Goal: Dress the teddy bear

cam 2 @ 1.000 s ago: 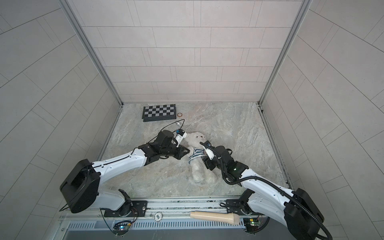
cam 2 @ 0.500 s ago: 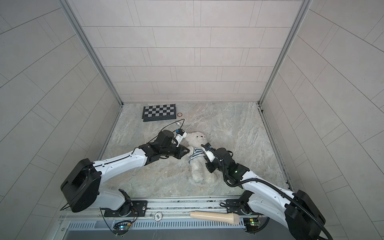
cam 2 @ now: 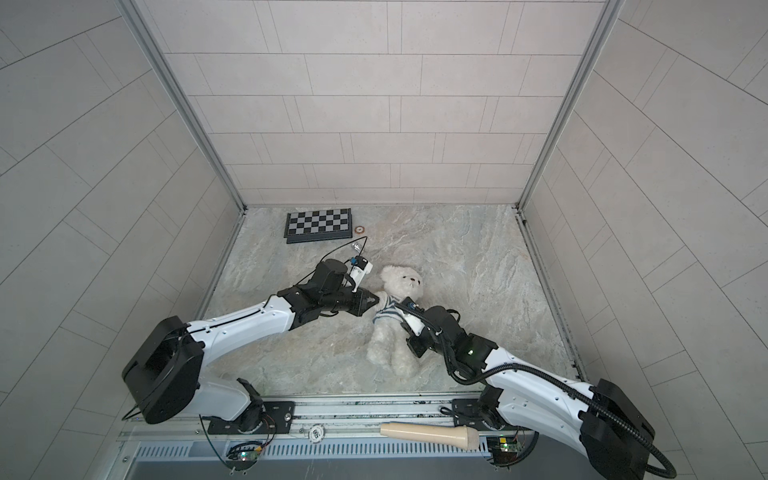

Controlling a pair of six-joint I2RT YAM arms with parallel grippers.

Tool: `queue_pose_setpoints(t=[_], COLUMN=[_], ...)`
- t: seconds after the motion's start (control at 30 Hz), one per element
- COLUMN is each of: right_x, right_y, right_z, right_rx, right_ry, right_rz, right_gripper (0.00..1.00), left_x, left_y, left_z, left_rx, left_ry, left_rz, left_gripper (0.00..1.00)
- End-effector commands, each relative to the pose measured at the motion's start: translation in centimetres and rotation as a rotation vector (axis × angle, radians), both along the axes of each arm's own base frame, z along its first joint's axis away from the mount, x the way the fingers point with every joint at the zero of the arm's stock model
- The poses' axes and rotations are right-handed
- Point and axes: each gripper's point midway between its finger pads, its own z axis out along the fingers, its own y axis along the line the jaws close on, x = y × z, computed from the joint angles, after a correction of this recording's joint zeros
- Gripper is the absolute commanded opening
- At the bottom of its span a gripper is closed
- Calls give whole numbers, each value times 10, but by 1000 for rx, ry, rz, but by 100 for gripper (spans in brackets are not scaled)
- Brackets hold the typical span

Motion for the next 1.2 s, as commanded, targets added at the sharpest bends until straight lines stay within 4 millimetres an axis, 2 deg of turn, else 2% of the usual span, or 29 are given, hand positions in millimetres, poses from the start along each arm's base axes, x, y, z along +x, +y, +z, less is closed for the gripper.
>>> queue_pose_setpoints(t=[0.0, 0.07, 0.27, 0.4, 0.53, 0.6, 0.8, 1.17], right_x=[1, 1, 4, 6, 8, 9, 19, 24], right_y=[0, -1, -4, -10, -18, -20, -31, -22], right_z=[5, 6, 14, 16, 19, 19, 14, 18], right_rx=[11, 12, 41, 33, 17, 8, 17, 36], right_ry=[-20, -22, -20, -18, -18, -13, 32, 34], right_rz=[-10, -15, -56, -96, -131, -138, -214, -185], right_gripper=[0, 1, 34, 44, 62, 67, 71, 72], left_x=[9, 8, 6, 4, 2, 1, -1, -1], left_y=[-2, 1, 5, 5, 6, 6, 6, 2], left_z=[11, 9, 6, 5, 4, 5, 7, 12], left_rx=[-28, -16, 10, 12, 19, 17, 15, -14], left_ry=[-31, -27, -23, -25, -30, -35, -44, -54], left_rz=[17, 21, 20, 12, 1, -3, -18, -33], left_gripper=[0, 0, 0, 0, 0, 0, 0, 0])
